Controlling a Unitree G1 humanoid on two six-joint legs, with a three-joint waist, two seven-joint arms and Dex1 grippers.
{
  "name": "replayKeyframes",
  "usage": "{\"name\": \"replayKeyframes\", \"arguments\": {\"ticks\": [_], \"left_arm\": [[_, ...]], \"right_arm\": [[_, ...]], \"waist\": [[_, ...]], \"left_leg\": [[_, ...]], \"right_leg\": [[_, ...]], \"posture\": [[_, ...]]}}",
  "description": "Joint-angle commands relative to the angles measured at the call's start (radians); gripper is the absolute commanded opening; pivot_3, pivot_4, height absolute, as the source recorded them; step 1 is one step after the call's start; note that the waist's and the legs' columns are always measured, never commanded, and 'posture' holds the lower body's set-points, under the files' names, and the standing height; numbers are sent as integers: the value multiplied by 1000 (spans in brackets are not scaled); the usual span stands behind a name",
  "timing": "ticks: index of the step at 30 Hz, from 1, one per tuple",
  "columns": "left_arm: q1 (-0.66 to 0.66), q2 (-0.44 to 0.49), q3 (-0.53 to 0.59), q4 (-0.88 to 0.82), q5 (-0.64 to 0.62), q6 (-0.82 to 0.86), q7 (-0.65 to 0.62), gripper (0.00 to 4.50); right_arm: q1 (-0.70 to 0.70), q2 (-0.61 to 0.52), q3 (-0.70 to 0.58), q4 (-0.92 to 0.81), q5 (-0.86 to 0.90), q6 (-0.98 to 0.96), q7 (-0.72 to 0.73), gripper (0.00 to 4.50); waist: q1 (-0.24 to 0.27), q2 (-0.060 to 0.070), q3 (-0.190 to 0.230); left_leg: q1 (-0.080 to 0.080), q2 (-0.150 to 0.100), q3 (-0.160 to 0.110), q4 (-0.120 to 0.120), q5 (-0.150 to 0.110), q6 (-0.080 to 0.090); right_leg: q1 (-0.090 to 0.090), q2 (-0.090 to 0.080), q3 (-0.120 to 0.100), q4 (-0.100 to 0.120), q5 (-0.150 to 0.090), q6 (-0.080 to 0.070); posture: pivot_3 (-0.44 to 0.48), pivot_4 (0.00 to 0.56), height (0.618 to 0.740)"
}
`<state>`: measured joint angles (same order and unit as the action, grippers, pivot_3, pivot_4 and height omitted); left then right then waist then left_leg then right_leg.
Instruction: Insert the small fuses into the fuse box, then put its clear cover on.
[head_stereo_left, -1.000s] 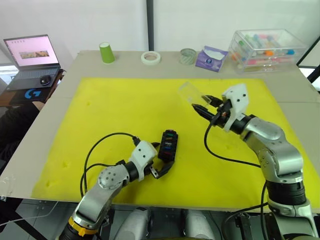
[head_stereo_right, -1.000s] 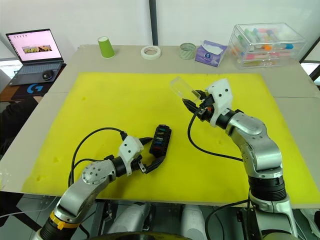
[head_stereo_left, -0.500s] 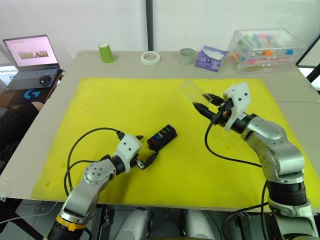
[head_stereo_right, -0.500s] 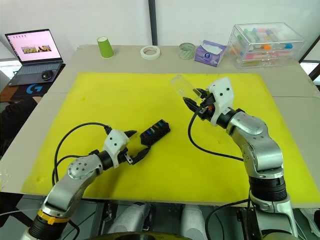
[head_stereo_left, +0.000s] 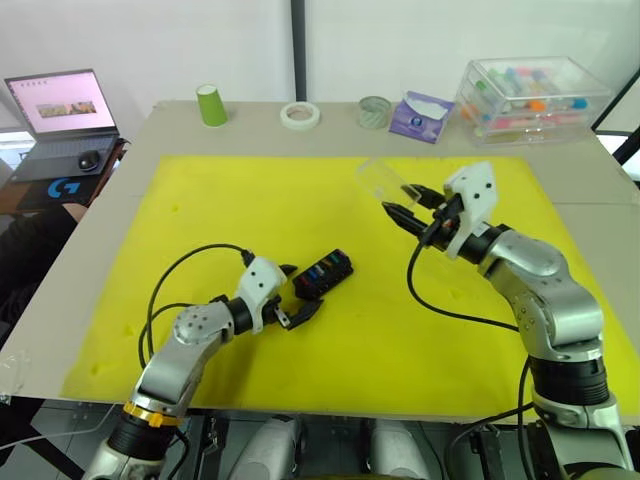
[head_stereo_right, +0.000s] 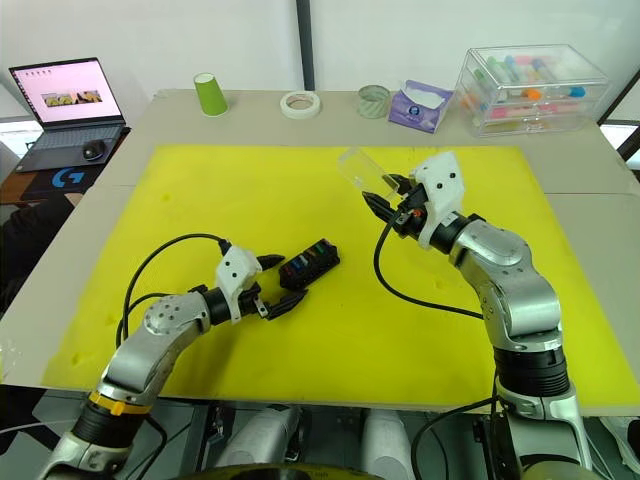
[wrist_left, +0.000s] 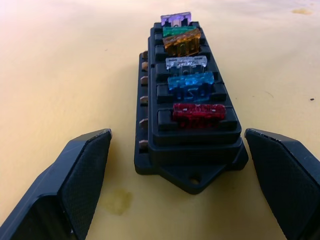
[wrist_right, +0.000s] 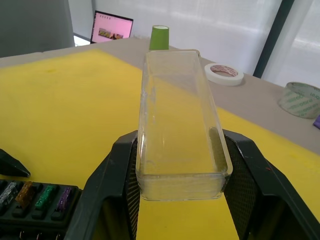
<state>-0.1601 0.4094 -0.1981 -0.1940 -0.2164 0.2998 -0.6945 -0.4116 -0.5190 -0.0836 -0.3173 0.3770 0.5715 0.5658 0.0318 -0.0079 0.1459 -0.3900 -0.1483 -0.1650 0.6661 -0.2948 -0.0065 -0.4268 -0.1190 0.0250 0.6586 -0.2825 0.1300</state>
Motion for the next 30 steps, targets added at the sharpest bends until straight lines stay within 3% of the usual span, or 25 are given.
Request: {"name": "replayKeyframes", "arguments": {"ticks": [1,7,16,20,24,30], "left_arm": [[3,-1,-19,15,17,-25,-15,4500],[15,-17,-29,29,42,-42,2,2734],[-5,-12,9,36,-12,-51,-53,2737],[-48,86,16,5,-99,-26,-238,2737],[-125,175,-36,72,-124,-49,-463,2737],[-268,149,-103,349,-26,-269,-614,2737]], "right_arm": [[-4,-11,-25,-43,12,-6,-5,1879],[3,-11,-31,-55,16,4,-10,1879],[5,-14,-26,-64,22,15,-4,1879],[-25,-62,-13,-42,40,16,80,1879],[-79,-163,33,-24,110,40,285,1879],[-141,-251,127,-6,137,40,488,1879]], "waist": [[2,0,0],[3,0,0],[5,0,0],[1,1,0],[-4,1,1],[-19,0,1]], "left_leg": [[0,0,0,0,0,0],[0,0,0,0,0,0],[0,0,0,0,0,0],[0,0,0,0,0,0],[0,0,0,-1,0,0],[0,0,-2,-1,0,0]], "right_leg": [[0,0,0,0,0,0],[0,0,0,0,0,0],[0,0,0,0,0,0],[0,0,0,0,0,0],[0,0,0,-1,0,0],[2,0,-3,-3,0,0]], "posture": [[0,150,740],[0,150,740],[0,150,740],[0,150,740],[0,150,740],[0,150,740]]}}
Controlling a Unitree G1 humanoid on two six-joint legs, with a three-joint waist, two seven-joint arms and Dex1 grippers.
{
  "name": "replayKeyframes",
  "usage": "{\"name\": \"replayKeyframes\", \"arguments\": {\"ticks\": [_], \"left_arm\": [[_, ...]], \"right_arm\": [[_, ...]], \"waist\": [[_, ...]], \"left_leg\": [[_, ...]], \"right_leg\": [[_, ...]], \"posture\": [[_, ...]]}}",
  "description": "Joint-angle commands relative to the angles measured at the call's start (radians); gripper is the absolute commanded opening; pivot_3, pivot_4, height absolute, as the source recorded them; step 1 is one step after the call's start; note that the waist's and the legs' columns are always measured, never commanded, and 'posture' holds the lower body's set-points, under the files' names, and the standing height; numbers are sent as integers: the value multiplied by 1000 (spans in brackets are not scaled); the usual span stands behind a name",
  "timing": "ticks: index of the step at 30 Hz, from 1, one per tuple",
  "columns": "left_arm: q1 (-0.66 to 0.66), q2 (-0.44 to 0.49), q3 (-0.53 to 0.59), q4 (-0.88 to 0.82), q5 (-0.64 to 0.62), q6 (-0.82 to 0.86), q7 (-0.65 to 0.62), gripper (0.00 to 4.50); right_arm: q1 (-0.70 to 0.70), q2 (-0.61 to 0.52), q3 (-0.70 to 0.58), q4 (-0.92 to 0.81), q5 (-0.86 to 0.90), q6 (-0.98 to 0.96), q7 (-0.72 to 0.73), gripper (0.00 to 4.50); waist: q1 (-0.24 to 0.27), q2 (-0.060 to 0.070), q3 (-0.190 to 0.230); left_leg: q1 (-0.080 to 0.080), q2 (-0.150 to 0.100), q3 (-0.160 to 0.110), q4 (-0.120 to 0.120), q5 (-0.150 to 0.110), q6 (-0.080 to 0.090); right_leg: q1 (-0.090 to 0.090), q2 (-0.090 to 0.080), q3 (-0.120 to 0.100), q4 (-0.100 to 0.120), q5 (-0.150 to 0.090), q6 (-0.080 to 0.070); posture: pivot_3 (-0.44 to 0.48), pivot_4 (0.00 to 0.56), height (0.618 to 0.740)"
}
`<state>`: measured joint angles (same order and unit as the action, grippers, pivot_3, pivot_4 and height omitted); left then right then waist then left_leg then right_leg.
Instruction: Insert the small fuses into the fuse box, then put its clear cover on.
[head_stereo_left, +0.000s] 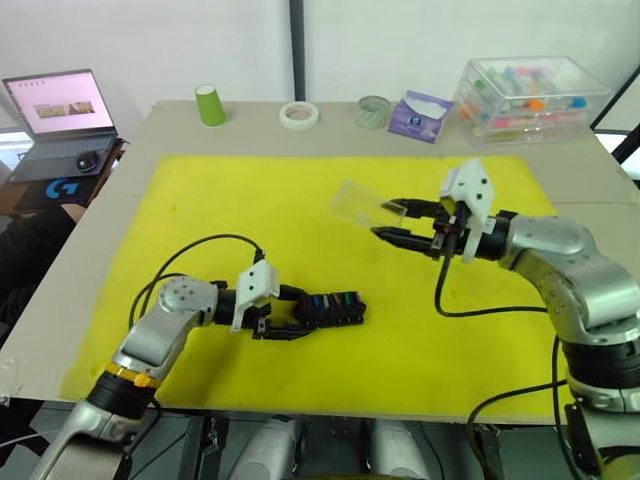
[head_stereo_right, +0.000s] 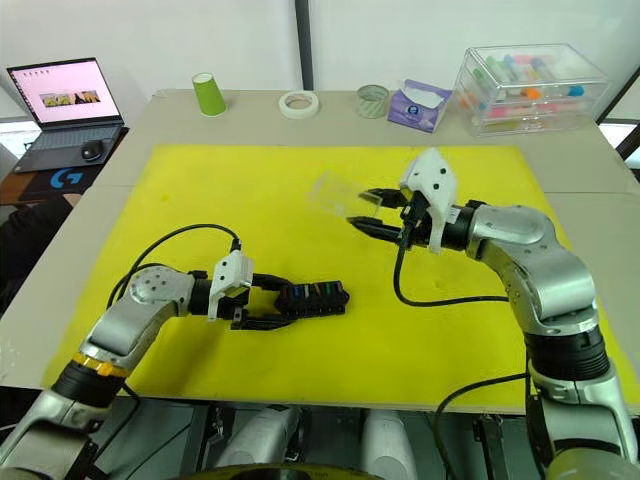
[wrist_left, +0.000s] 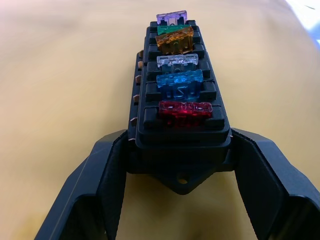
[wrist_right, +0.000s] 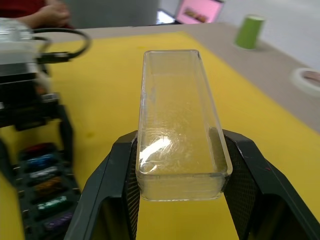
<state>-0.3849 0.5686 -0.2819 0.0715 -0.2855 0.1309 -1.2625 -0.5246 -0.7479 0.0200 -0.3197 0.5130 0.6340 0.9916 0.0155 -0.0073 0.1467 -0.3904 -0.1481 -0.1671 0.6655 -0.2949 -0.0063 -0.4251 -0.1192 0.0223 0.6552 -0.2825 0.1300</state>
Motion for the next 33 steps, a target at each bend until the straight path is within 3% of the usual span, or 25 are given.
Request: {"name": "replayKeyframes", "arguments": {"ticks": [1,4,11,33], "left_arm": [[-70,-29,-20,129,54,-128,-47,2737],[-132,-72,-24,231,78,-197,-58,2737],[-176,-120,-7,337,107,-291,-47,2737],[-201,-117,-4,361,100,-301,-83,2737]], "right_arm": [[-27,-34,47,-5,-8,-31,90,1879],[-7,-67,109,-23,-23,-39,161,1879],[12,-44,174,4,-99,-106,157,1879],[47,25,225,120,-188,-211,175,1879]], "waist": [[-3,0,0],[0,-1,0],[0,-1,0],[-4,-1,0]], "left_leg": [[0,0,0,0,0,0],[0,0,0,1,0,0],[-1,0,-1,2,0,0],[-1,0,-1,2,0,0]], "right_leg": [[0,0,0,0,0,0],[0,-1,-1,0,0,0],[0,-1,-1,0,0,0],[0,0,-1,0,1,1]], "posture": [[0,150,740],[0,150,740],[0,150,740],[0,150,740]]}}
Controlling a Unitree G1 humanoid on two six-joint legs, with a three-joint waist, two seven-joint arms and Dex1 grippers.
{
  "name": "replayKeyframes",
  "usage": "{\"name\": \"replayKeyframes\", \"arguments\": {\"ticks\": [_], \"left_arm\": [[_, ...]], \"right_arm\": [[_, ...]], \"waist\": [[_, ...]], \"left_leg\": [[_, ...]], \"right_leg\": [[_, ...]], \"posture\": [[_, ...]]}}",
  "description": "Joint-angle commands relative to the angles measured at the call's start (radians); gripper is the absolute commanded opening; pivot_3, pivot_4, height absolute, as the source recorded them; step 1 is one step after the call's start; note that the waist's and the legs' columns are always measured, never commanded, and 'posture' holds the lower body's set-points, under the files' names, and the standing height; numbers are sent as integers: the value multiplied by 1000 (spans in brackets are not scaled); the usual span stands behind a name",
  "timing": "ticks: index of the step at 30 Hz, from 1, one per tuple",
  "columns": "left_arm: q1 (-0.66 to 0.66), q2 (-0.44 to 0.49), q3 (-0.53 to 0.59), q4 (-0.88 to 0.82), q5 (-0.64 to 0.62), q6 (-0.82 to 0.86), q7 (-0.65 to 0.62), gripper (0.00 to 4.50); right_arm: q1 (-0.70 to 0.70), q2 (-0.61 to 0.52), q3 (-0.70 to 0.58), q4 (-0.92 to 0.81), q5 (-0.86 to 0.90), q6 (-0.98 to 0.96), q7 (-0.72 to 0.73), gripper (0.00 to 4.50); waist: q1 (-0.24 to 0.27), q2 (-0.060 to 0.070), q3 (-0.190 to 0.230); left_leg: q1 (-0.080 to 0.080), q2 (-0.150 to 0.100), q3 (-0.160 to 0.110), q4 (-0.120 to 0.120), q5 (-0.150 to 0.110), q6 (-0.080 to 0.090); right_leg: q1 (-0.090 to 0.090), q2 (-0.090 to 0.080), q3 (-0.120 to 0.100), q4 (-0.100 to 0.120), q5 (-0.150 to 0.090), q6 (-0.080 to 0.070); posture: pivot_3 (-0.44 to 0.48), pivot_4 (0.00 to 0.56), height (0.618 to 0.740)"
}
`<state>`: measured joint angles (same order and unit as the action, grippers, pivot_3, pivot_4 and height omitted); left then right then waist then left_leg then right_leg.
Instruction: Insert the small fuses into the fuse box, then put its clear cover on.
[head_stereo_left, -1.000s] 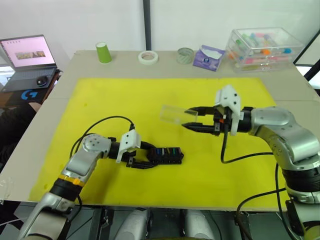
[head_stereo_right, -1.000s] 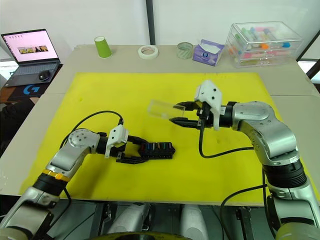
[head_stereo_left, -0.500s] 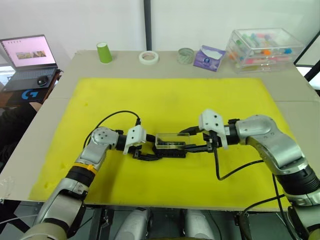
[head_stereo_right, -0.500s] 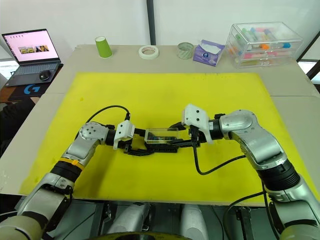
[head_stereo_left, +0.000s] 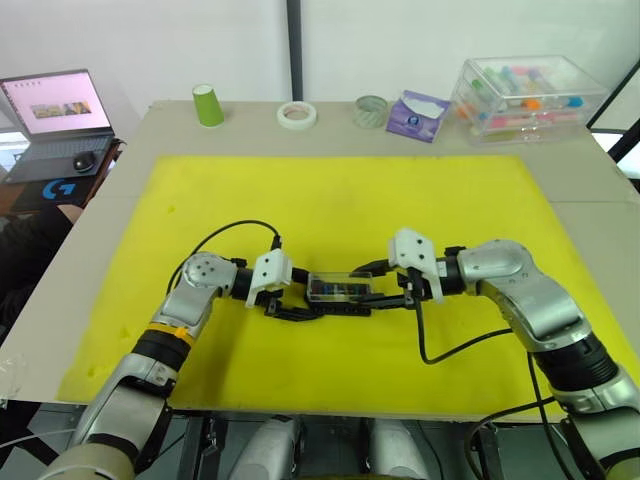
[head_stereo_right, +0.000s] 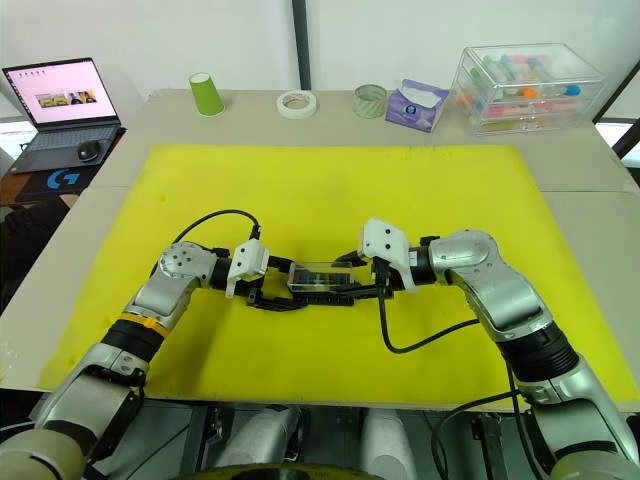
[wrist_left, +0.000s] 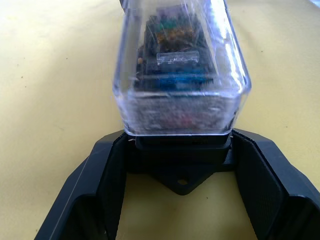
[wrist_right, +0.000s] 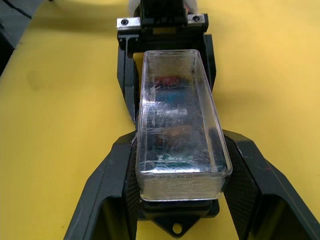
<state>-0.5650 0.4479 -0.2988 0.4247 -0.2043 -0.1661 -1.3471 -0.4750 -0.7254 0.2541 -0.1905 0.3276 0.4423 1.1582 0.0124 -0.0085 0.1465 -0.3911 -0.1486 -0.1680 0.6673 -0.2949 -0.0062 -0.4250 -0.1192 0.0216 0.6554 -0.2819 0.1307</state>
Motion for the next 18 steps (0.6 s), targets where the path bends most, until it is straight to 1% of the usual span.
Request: {"name": "replayKeyframes", "arguments": {"ticks": [1,10,18], "left_arm": [[-21,4,13,7,18,-4,1,2737],[-25,7,13,16,18,-7,-10,2737],[-32,5,13,26,21,-12,-11,2737]], "right_arm": [[-1,3,-10,-8,-4,-20,9,1879],[32,5,-2,54,-36,-82,10,1879],[28,27,3,72,-30,-70,-1,1879]], "waist": [[0,0,0],[0,0,0],[-1,0,0]], "left_leg": [[0,0,0,0,0,0],[0,0,0,0,0,0],[0,0,0,0,0,0]], "right_leg": [[0,0,0,0,0,0],[0,0,0,0,0,0],[0,0,0,0,0,0]], "posture": [[0,150,740],[0,150,740],[0,150,740]]}}
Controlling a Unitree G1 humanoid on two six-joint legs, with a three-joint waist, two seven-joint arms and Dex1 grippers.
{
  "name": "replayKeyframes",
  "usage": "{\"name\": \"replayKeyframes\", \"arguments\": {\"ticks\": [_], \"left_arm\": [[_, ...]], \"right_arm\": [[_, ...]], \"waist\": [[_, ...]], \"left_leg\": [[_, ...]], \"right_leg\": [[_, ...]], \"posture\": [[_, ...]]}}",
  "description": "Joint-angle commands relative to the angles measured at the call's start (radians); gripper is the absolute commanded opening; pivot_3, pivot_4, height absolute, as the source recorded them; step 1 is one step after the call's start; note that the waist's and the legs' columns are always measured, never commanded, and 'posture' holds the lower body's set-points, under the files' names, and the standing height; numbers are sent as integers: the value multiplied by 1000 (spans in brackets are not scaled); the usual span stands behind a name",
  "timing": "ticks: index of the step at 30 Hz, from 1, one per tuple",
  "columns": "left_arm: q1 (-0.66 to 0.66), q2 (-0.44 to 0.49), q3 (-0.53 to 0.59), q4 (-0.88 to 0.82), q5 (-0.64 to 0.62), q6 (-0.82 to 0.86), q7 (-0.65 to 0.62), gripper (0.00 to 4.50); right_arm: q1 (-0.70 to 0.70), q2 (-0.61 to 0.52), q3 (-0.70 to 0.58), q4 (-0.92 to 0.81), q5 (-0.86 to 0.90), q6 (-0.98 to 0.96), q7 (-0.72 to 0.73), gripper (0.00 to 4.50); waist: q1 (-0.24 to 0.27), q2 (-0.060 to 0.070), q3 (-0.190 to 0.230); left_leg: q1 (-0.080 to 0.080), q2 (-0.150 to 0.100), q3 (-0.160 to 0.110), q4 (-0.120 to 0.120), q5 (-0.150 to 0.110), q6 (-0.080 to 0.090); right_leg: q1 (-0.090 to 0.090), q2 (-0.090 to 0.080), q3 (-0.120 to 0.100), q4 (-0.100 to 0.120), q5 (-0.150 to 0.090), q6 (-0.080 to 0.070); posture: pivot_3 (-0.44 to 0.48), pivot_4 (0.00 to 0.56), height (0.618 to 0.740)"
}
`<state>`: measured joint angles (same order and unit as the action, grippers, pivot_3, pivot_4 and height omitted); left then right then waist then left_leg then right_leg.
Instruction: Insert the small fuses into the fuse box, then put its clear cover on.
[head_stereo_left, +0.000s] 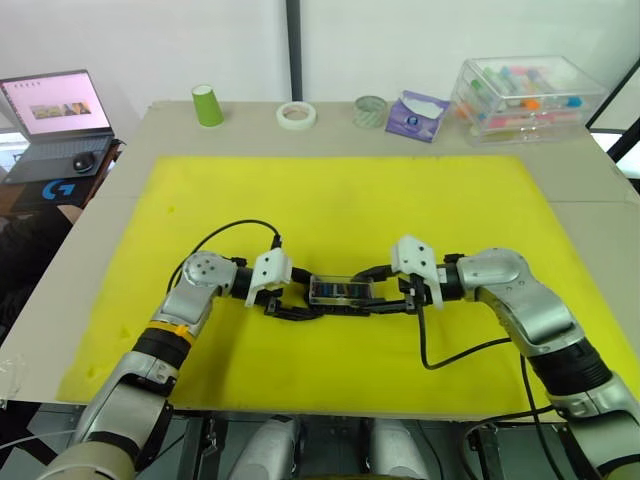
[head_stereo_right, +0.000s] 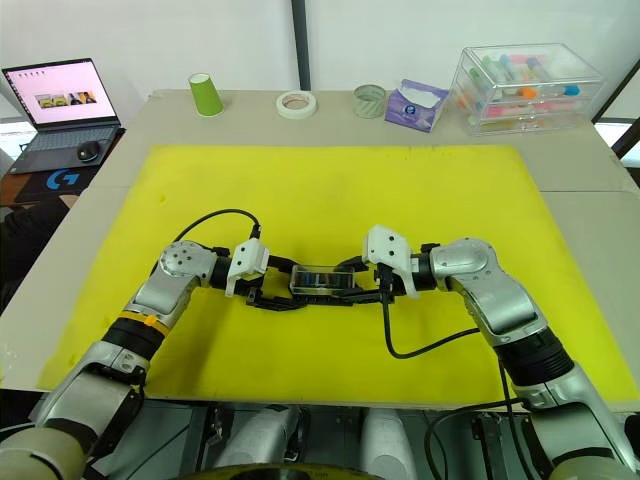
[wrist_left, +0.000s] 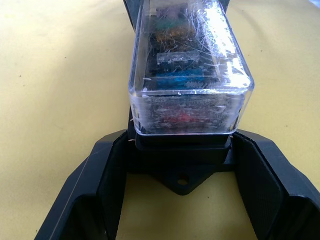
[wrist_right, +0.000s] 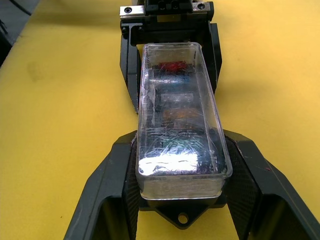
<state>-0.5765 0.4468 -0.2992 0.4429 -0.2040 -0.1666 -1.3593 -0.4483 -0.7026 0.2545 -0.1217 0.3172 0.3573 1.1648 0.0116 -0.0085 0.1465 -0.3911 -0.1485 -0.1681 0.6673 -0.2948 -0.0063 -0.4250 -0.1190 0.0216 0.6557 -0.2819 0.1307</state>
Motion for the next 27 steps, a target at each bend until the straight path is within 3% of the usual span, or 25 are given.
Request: {"name": "replayKeyframes", "arguments": {"ticks": [1,27], "left_arm": [[-20,7,14,9,22,-13,1,2737],[-31,-4,23,37,34,-28,11,2737]], "right_arm": [[-1,1,6,1,-22,20,-4,1879],[80,-8,9,-9,-59,0,-39,1879]], "waist": [[0,0,0],[1,-1,-2]], "left_leg": [[0,0,0,0,0,0],[0,0,0,0,0,0]], "right_leg": [[0,0,0,0,0,0],[1,0,0,0,0,0]], "posture": [[0,150,740],[0,150,740]]}}
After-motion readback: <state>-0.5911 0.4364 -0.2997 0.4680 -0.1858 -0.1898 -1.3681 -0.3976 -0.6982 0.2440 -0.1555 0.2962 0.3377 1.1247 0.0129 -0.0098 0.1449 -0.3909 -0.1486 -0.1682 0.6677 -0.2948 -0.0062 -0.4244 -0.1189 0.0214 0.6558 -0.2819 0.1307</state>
